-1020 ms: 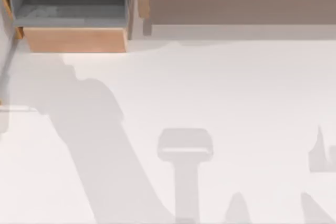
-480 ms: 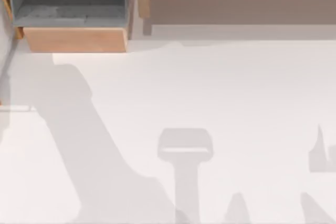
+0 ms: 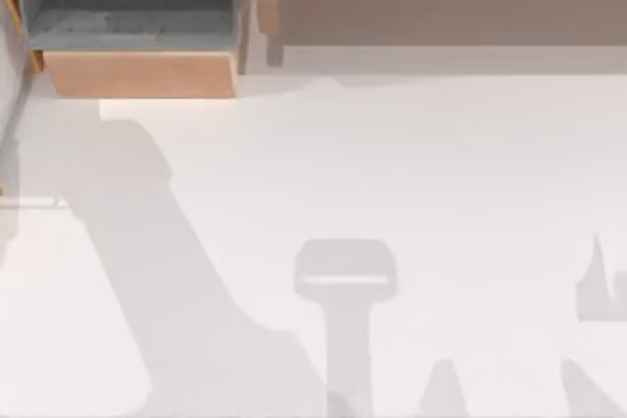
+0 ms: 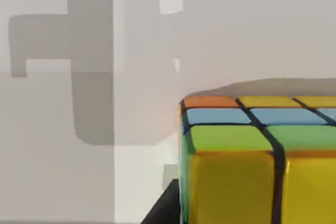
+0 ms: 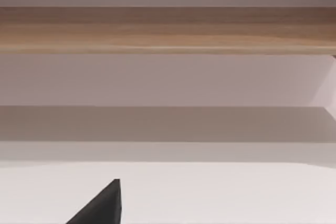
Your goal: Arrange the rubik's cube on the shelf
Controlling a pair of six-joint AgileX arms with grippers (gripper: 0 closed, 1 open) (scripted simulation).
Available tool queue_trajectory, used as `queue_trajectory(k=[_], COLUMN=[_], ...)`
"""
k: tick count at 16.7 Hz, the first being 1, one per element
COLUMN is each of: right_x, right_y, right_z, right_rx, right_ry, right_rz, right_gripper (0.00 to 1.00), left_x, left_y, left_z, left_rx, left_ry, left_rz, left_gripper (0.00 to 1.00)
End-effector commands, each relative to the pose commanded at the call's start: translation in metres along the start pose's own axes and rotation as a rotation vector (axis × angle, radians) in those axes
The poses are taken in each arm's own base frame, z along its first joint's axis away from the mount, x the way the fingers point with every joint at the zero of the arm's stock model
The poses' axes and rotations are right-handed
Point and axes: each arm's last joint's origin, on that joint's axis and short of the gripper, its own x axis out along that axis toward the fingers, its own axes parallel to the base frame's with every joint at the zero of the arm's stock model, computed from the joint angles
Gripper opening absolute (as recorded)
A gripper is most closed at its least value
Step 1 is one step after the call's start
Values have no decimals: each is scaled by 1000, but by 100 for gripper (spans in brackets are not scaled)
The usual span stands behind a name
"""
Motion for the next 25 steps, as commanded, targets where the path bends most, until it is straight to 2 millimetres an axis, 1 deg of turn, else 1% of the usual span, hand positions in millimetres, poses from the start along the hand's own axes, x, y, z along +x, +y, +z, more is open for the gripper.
queue_trajectory(k=[6, 7, 16, 17, 19, 22, 25], right_x=[0, 0, 0, 0, 0, 0, 0], right_y=[0, 0, 0, 0, 0, 0, 0], right_z=[0, 0, 0, 0, 0, 0, 0], right_rx=[0, 0, 0, 0, 0, 0, 0], right_ry=[0, 0, 0, 0, 0, 0, 0], right_rz=[0, 0, 0, 0, 0, 0, 0], right_gripper=[100, 100, 100, 100, 100, 100, 100], left_x=[0, 0, -1, -5, -21, -41, -44], left_y=[0, 0, 2, 4, 6, 2, 0], left_z=[0, 0, -1, -3, -8, -11, -8], left_rx=[0, 0, -5, -21, -60, -97, -86], left_ry=[0, 0, 0, 1, -4, -2, 4], left_rz=[0, 0, -2, -13, -46, -92, -84], left_gripper=[2, 0, 0, 0, 0, 0, 0])
